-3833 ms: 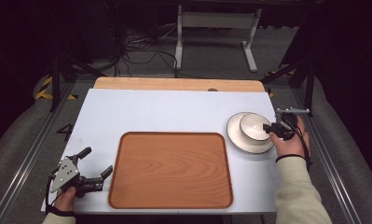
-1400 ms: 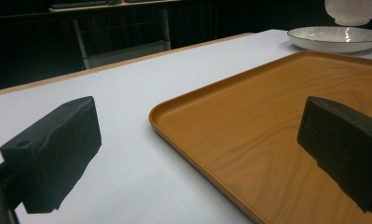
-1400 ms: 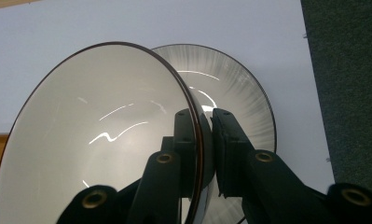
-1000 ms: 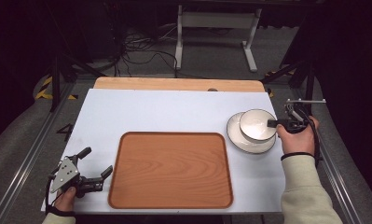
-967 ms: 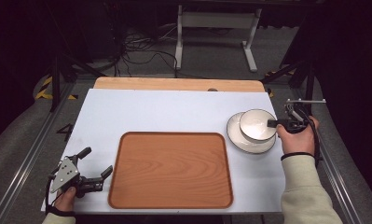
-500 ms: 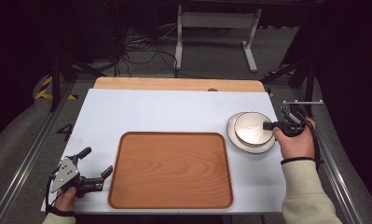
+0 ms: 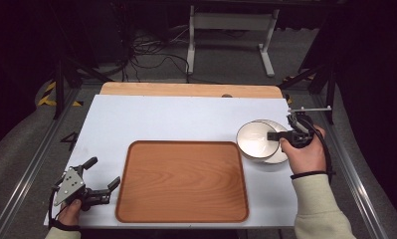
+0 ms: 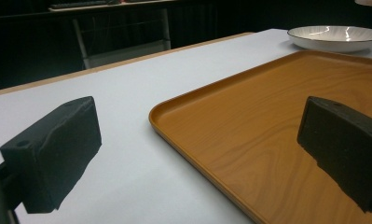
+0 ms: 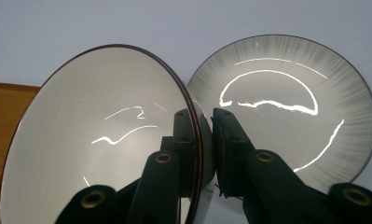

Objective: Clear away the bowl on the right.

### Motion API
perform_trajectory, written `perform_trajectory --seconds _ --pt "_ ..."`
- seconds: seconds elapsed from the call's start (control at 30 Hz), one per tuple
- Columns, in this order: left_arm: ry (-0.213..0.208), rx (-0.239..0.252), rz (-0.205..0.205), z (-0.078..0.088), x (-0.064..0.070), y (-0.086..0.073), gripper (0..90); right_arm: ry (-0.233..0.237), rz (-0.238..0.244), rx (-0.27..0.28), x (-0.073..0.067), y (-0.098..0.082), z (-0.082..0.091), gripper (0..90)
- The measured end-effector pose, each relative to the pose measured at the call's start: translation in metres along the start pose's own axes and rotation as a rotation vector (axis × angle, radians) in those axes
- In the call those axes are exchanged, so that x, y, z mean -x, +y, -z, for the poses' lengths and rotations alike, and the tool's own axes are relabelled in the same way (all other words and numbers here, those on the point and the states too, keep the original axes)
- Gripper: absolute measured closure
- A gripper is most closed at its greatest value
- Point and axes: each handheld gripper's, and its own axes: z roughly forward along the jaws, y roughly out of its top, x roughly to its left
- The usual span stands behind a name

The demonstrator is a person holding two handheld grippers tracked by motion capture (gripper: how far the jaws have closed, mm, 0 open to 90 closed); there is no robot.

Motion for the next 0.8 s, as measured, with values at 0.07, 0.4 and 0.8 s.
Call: perform_trajectory --seconds 0.07,0.4,0.8 --pt "-0.001 -0.001 -0.001 0.0 0.0 0.0 0.3 0.007 0.003 -0.006 -0.005 0.0 -0.001 80.1" --pt "0.0 0.0 0.0 0.0 0.0 0.0 0.3 0.067 0.035 -0.02 -0.03 0.0 -0.005 79.0" --pt "-0.001 0.001 0.002 0.0 0.0 0.0 0.3 0.103 0.077 -0.06 -0.064 0.0 -0.015 79.8"
